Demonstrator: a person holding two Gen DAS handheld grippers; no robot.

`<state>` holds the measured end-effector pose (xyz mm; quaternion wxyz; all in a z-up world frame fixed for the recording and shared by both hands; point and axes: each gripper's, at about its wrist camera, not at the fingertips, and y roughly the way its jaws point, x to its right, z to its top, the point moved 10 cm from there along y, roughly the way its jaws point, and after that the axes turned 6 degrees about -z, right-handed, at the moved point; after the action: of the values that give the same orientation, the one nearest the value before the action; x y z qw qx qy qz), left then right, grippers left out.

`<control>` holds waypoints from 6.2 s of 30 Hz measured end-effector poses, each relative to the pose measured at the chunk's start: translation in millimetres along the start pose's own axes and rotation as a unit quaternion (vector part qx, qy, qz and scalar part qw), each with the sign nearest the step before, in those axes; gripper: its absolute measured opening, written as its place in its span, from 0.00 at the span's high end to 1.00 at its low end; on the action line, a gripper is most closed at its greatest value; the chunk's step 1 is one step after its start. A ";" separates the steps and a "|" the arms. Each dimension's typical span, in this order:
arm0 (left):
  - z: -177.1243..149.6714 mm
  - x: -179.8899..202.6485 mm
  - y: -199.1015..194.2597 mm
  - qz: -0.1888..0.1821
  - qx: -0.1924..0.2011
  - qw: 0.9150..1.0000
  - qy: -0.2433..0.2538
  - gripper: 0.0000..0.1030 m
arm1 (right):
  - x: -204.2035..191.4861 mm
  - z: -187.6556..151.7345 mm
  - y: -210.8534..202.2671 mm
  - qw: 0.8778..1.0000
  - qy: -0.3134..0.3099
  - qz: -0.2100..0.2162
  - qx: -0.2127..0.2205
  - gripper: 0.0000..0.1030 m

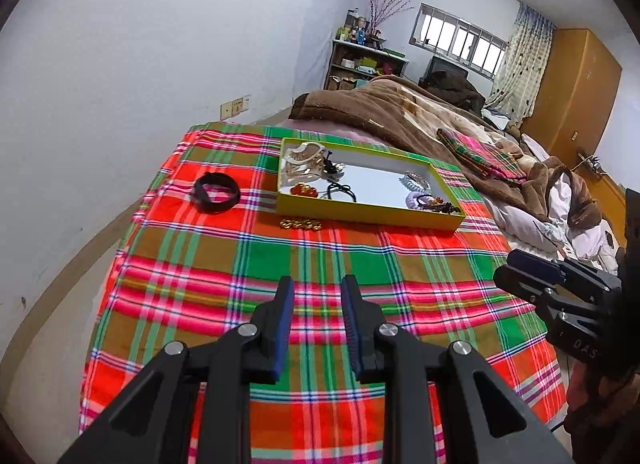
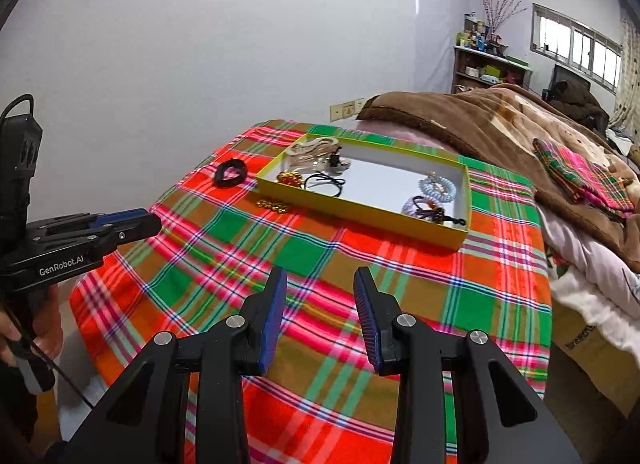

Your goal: Organize jewelry

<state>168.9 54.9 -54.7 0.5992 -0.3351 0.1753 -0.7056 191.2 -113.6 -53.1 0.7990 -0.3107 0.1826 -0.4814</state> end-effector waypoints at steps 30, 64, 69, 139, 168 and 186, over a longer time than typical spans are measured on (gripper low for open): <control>47.9 -120.0 86.7 0.043 -0.033 0.997 -0.064 0.63 | -59.7 32.4 139.7 0.994 -0.056 0.068 -0.062 0.60; 44.1 -141.4 123.9 0.064 -0.053 0.996 -0.029 0.87 | -83.6 26.6 168.8 0.989 -0.090 0.084 -0.078 0.88; 32.8 -132.9 108.2 0.055 -0.051 0.997 -0.033 0.87 | -69.0 18.7 144.6 0.991 -0.070 0.089 -0.074 0.89; 94.1 24.1 181.7 -0.024 -0.067 0.994 0.081 0.88 | 97.4 109.7 162.2 0.999 0.033 0.015 -0.024 0.89; 92.3 28.6 195.8 -0.035 -0.071 0.994 0.074 0.86 | 105.9 94.3 175.6 0.998 0.030 -0.009 -0.045 0.77; 78.8 28.5 125.6 -0.021 -0.042 0.997 0.059 0.81 | 80.2 77.2 85.8 0.999 0.028 -0.029 -0.015 0.68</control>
<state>312.6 12.0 -72.5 0.5586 -0.3217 0.2327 -0.7282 330.8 -130.1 -53.0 0.7744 -0.3144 0.2032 -0.5100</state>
